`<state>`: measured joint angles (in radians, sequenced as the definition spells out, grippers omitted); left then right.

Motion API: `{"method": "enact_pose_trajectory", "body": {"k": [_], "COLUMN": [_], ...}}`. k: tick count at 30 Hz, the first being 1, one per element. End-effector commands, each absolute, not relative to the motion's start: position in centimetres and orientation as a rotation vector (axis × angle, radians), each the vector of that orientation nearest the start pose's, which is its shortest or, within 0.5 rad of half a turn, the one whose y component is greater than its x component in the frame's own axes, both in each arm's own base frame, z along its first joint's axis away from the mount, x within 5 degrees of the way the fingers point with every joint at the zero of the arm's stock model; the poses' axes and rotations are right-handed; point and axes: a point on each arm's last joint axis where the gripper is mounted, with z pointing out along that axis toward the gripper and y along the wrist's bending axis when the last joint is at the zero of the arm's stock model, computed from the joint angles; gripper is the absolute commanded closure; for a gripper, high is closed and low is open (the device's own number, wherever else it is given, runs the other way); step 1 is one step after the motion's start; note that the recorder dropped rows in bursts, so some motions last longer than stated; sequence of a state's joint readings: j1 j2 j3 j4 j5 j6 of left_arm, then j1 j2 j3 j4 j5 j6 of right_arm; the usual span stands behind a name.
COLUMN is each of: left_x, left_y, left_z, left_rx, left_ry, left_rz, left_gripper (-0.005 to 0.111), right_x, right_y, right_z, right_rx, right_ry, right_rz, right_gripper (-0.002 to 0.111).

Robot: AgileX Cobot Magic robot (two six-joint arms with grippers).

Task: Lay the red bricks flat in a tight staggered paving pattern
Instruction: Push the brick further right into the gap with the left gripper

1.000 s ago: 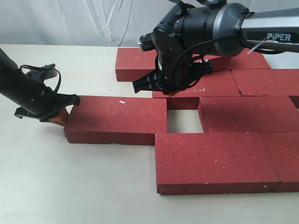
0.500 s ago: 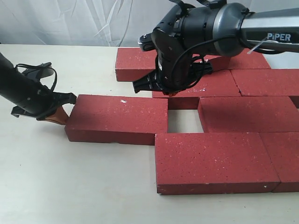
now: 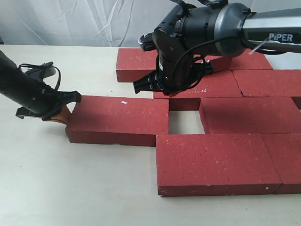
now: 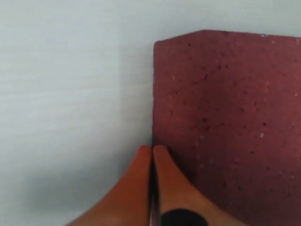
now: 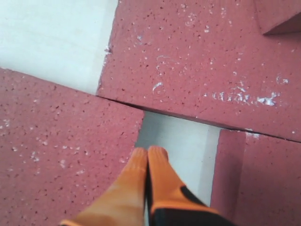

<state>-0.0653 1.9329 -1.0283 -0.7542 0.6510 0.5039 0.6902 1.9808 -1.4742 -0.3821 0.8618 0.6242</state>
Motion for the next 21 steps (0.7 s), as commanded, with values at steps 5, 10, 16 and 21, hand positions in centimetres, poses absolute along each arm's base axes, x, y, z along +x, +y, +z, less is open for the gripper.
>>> {"method": "enact_pose_trajectory", "body": {"k": [5, 10, 16, 21], "left_x": [34.0, 34.3, 34.2, 33.7], "left_y": [-6.8, -5.0, -6.0, -8.5], "left_z": [12.6, 12.6, 12.8, 12.8], "left_rx": [-0.006, -0.071, -0.105, -0.020], "left_ry": [2.870, 2.861, 2.860, 2.873], "left_rz": [-0.666, -0.645, -0.722, -0.753], "left_gripper": [0.107, 0.107, 0.107, 0.107], "right_x": [33.5, 33.4, 33.5, 33.5], "right_y": [24.1, 24.0, 24.1, 24.1], "right_z": [20.6, 20.6, 20.6, 20.5], "right_rx": [-0.363, -0.361, -0.363, -0.361], "right_ry": [2.686, 2.696, 2.688, 2.690], "right_rz": [-0.111, -0.125, -0.115, -0.108], "right_gripper": [0.109, 0.109, 0.109, 0.109]}}
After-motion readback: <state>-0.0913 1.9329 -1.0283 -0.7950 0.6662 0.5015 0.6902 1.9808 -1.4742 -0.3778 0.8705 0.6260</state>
